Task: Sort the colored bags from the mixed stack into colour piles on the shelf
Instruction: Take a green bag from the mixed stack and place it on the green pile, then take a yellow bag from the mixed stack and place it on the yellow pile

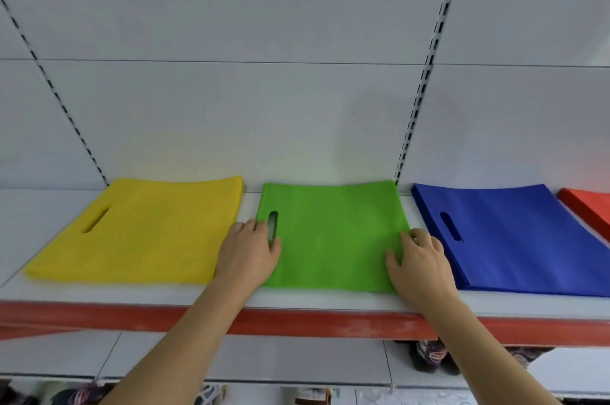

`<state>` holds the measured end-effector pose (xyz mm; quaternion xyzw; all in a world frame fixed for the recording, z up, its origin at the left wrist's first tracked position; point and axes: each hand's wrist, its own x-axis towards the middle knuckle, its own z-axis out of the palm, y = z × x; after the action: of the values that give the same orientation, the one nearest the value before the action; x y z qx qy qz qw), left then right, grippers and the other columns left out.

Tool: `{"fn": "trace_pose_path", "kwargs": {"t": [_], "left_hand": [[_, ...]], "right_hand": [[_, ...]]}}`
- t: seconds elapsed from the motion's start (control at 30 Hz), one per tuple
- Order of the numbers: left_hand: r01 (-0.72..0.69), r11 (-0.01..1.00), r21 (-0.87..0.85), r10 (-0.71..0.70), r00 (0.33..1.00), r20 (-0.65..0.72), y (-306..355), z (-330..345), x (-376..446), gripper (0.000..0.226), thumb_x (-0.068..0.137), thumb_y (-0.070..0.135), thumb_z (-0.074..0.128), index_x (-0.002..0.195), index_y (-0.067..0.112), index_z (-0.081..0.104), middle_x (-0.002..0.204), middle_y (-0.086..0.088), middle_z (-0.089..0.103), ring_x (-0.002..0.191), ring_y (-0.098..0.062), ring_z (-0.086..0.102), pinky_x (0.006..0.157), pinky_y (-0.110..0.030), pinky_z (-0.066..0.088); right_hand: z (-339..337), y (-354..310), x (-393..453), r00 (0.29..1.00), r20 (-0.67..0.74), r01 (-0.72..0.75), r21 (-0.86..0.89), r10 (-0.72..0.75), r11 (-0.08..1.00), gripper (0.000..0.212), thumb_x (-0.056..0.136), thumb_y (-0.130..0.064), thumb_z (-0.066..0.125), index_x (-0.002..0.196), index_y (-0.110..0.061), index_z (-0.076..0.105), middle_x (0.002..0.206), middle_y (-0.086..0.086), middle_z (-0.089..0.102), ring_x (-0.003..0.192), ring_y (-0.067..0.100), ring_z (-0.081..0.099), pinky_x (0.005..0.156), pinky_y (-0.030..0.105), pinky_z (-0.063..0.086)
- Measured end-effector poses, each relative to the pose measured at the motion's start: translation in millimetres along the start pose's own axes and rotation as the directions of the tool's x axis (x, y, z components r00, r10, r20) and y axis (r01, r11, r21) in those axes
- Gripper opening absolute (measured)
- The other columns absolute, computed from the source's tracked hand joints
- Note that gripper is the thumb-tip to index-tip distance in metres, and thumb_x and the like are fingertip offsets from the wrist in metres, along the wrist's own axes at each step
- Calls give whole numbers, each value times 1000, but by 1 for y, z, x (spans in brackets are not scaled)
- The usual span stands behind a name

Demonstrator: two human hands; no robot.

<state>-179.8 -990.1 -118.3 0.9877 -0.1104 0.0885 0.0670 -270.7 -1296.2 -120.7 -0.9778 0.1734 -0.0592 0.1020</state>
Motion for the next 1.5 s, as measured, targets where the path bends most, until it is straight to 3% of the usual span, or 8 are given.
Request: {"fn": "trace_pose_path", "kwargs": {"t": [0.17,0.27,0.37,0.6,0.73,0.93,1.3,1.5], "left_hand": [[12,1000,17,-13,999,46,-1,-2,6,54,105,51,41,138,13,62,127,-4,68,115,-26,59,95,-40,52],[31,1000,-2,-31,998,59,-1,-4,7,54,105,50,43,140,12,59,133,-5,66,120,-29,57,99,-41,51],[57,998,-32,-58,998,-32,3,-10,4,56,106,48,44,144,9,56,142,-8,60,128,-30,54,106,-43,48],[107,994,-10,-106,977,-186,-7,-30,-29,52,102,42,56,140,8,62,152,-17,53,144,-37,42,118,-52,35],[177,984,11,-171,962,-215,-35,-39,-54,52,100,40,59,142,9,62,157,-18,48,149,-39,38,121,-58,29],[272,960,64,-256,948,-189,-105,-56,-97,62,105,52,44,154,14,50,167,-13,35,157,-35,22,126,-57,19],[405,911,75,-386,903,-186,-296,-105,-216,63,105,53,38,157,17,45,167,-13,34,155,-35,26,125,-53,22],[508,859,68,-490,852,-185,-395,-119,-271,65,106,56,34,158,18,43,167,-12,35,155,-34,26,126,-53,23]], "right_hand": [[2,-1,2,1000,8,20,-26,-19,999,62,106,-57,39,144,-11,55,157,10,44,147,32,35,122,43,32],[1,-1,1,999,3,32,-17,-32,999,70,105,-61,37,153,-11,45,165,12,34,153,32,26,126,44,27],[-1,-1,0,997,-38,60,-29,-61,998,77,104,-65,33,161,-13,34,172,12,21,159,32,15,129,46,22],[-4,-40,-6,965,-103,234,-92,-243,968,80,102,-69,26,160,-16,40,172,13,23,160,33,14,130,49,19],[5,-80,-21,940,-63,329,-104,-336,939,84,101,-73,17,162,-19,36,174,12,18,161,32,11,131,50,16],[9,-154,-52,900,-76,420,-118,-430,900,83,100,-72,19,161,-20,39,173,11,21,161,32,12,130,52,19],[48,-362,-167,802,-64,592,-54,-594,804,81,102,-70,18,162,-19,37,174,11,19,162,33,8,129,54,17],[75,-477,-214,711,-25,702,-41,-703,711,80,103,-67,17,160,-16,41,173,15,21,161,36,11,128,55,18]]}}
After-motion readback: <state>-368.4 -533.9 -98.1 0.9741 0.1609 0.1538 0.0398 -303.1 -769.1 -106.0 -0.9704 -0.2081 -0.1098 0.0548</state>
